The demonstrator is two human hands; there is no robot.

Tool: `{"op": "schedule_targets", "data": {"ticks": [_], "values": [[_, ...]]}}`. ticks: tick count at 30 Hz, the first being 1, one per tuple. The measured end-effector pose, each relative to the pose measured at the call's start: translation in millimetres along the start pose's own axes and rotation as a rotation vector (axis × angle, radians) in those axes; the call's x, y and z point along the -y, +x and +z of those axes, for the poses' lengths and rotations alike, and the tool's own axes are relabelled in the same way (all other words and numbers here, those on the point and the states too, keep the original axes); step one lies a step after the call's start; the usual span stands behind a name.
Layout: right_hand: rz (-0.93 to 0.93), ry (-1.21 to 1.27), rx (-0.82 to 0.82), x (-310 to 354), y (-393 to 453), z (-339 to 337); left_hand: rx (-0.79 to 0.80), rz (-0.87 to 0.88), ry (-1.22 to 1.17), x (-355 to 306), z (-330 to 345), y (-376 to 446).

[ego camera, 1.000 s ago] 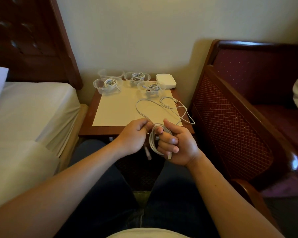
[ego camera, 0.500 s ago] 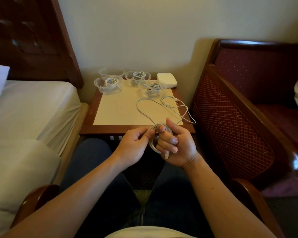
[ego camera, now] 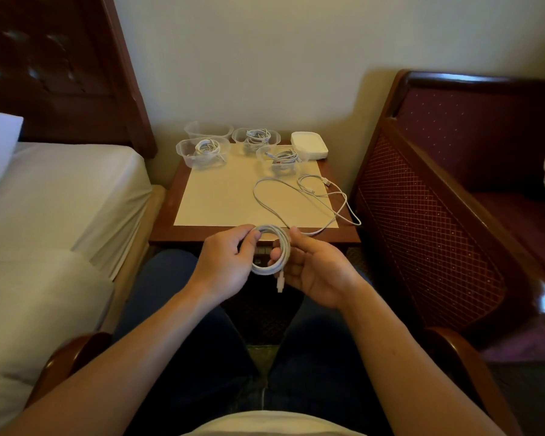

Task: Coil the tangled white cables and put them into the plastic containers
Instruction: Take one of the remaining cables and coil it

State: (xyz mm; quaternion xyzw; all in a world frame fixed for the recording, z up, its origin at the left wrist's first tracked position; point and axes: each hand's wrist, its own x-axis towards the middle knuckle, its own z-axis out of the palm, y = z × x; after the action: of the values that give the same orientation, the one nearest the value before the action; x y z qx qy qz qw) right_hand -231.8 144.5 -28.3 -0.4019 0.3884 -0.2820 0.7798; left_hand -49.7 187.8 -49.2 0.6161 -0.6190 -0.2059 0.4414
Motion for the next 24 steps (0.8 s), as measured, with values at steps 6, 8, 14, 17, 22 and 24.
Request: {"op": "schedule_targets", "data": {"ticks": [6,8,14,17,22,24], "values": [[-0.019,-0.105,0.256,9.5,-5.4,-12.9,-0.037,-0.009,-0.025,5.7,-4.9,1.6],[-0.056,-0.207,0.204,7.7,-4.1,-15.8,-0.026,0.003,-0.030,5.9,-5.8,4.2],[-0.038,-0.313,-0.076,29.0,-3.0,-33.2,0.092,0.115,0.072,4.8,-15.5,8.5],[0.029,-0.216,-0.026,39.9,-11.5,-28.3,0.043,0.247,0.219,5.0,-12.9,9.9],[0.118,-0.058,-0.031,26.6,-12.5,-6.2,0.011,0.301,0.416,7.3,-0.8,7.6],[0.087,-0.098,-0.118,18.5,-8.7,0.0,0.013,0.303,0.413,4.7,4.6,5.2]]}}
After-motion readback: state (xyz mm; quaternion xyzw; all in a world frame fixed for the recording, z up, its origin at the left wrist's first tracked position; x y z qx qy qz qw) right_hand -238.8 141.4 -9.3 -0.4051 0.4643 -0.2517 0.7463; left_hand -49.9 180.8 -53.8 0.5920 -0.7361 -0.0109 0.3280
